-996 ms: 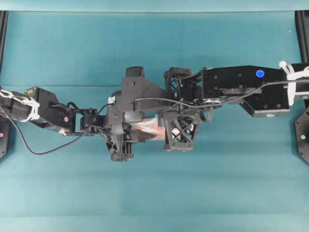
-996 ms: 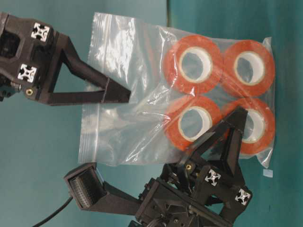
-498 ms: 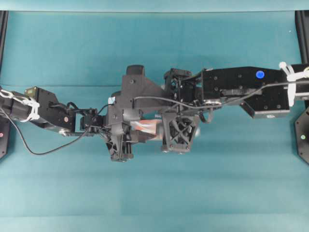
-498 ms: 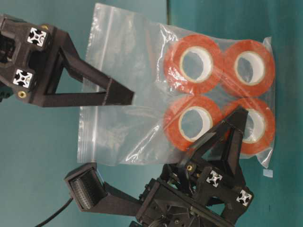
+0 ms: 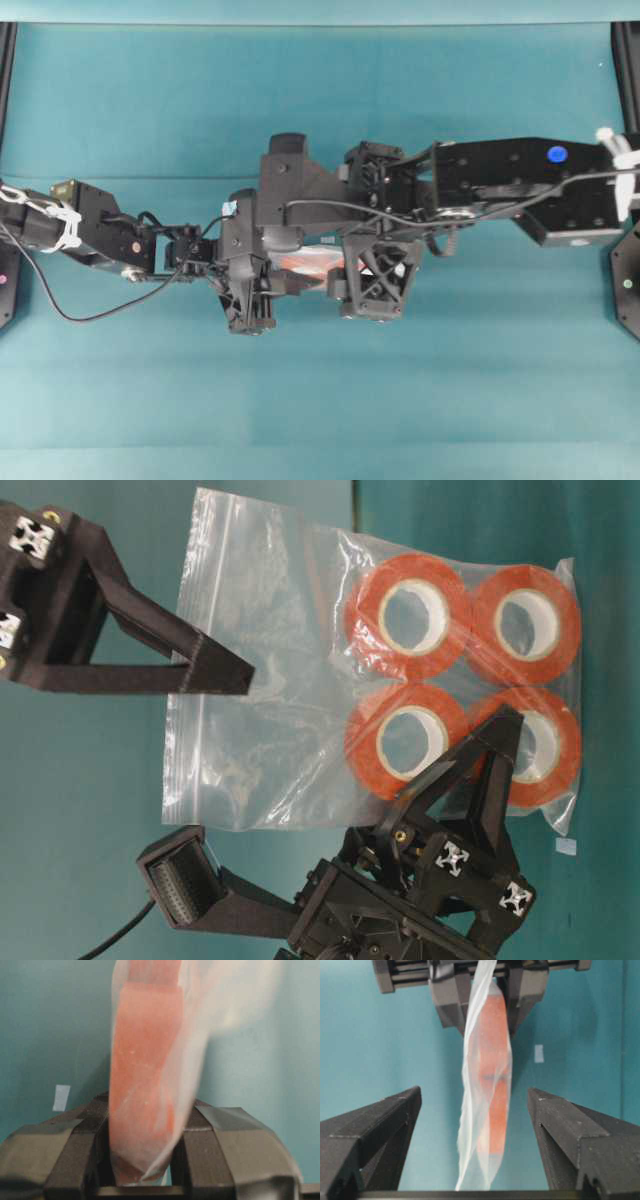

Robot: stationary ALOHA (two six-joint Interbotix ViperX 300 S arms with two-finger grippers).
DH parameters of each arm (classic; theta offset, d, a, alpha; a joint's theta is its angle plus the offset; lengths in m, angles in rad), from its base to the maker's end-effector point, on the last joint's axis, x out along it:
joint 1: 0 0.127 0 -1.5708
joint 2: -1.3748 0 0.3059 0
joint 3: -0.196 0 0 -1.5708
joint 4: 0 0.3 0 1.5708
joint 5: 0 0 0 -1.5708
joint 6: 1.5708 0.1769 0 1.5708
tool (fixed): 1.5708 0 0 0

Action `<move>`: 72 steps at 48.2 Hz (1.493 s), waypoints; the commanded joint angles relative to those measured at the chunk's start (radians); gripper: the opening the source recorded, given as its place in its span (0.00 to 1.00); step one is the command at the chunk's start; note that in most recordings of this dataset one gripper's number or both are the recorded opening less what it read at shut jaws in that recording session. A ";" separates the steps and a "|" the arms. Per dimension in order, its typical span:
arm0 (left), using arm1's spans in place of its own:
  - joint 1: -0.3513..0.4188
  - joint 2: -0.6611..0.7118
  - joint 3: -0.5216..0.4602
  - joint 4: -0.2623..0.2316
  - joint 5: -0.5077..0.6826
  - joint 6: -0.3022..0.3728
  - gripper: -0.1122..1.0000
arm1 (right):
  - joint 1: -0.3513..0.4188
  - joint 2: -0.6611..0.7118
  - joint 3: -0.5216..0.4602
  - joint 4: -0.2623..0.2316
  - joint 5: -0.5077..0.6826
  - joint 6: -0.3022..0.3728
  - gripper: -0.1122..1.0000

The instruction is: Hand over the clear zip bag and make it stand upright.

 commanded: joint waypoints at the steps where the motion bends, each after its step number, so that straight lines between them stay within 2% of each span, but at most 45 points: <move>1: 0.000 -0.003 -0.003 0.003 -0.003 0.002 0.31 | 0.005 -0.051 0.006 -0.006 -0.006 0.029 0.89; 15: 0.000 -0.005 -0.002 0.003 -0.003 0.002 0.31 | 0.012 -0.176 0.087 -0.015 -0.074 0.077 0.89; 25: 0.002 -0.006 -0.003 0.003 -0.003 0.000 0.31 | 0.017 -0.279 0.192 -0.015 -0.140 0.124 0.88; 44: 0.002 -0.005 -0.005 0.003 -0.003 0.000 0.31 | 0.060 -0.408 0.348 -0.015 -0.342 0.147 0.88; 72: 0.003 -0.005 -0.005 0.003 -0.003 0.000 0.31 | 0.094 -0.520 0.466 -0.015 -0.360 0.149 0.88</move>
